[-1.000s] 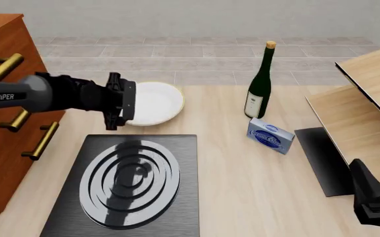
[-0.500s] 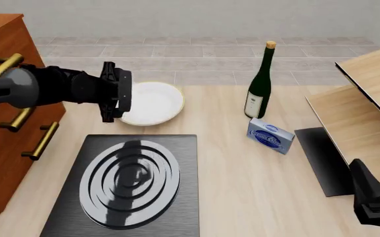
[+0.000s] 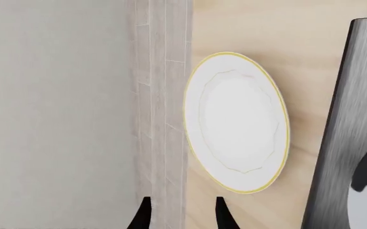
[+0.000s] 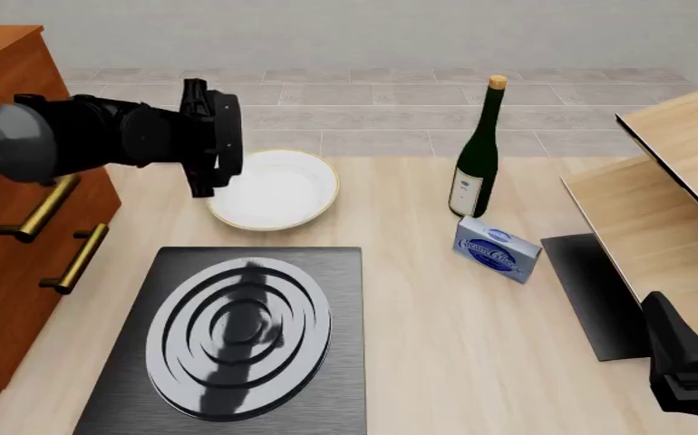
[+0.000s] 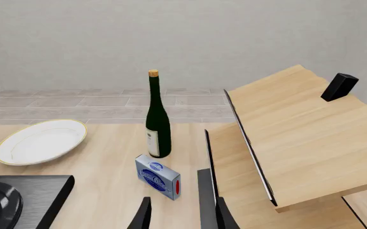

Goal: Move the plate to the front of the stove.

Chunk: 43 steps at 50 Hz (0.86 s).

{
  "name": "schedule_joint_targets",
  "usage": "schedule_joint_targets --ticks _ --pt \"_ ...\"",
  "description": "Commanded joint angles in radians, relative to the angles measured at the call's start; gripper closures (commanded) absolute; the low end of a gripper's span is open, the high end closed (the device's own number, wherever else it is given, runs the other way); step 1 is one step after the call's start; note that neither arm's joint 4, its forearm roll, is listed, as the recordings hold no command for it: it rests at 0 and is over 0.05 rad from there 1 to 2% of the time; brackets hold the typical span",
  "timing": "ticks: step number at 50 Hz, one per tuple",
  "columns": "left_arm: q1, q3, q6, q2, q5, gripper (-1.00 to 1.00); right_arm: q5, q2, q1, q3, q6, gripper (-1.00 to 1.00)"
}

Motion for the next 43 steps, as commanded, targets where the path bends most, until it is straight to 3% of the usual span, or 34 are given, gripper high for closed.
schedule_joint_targets --ticks 1,11,14,26,34,43 --pt "-0.012 -0.003 -0.012 -0.036 -0.006 -1.0 0.0 0.0 0.0 0.0 0.0 -1.0" --pt "-0.029 -0.018 -0.042 -0.067 0.021 -1.0 0.0 0.0 0.0 0.0 0.0 -1.0" --pt "-0.023 0.013 -0.018 -0.075 -0.012 -1.0 0.0 0.0 0.0 0.0 0.0 -1.0" --pt "-0.058 0.03 -0.041 -0.104 -0.015 -1.0 0.0 0.0 0.0 0.0 0.0 -1.0" --pt "-0.088 0.021 -0.095 -0.135 0.007 -1.0 0.0 0.0 0.0 0.0 0.0 -1.0" --pt "-0.116 0.071 -0.106 -0.176 -0.013 -1.0 0.0 0.0 0.0 0.0 0.0 -1.0"
